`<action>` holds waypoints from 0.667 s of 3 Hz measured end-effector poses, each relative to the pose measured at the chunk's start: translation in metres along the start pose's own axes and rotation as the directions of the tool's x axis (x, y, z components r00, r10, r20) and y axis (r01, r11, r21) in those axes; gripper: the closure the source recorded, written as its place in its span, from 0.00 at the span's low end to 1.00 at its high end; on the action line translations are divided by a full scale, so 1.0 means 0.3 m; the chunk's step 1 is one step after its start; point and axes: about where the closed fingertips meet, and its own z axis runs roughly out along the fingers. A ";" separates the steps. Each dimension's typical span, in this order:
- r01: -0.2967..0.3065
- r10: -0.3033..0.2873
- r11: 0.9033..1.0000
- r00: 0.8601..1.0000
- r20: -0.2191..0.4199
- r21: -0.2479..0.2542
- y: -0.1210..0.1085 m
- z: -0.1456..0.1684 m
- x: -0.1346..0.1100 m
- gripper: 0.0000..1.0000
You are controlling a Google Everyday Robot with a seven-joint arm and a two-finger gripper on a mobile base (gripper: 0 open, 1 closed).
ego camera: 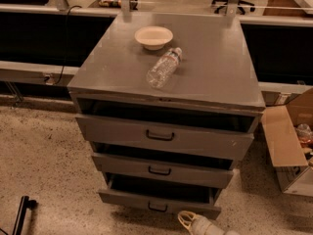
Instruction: Close bottom drawer
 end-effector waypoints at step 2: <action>0.008 -0.007 1.000 1.000 -0.019 0.031 -0.219 0.087 -0.008 1.00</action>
Offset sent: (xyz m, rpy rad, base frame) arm 0.1494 -0.0521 0.0094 -0.0518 0.0005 -0.0790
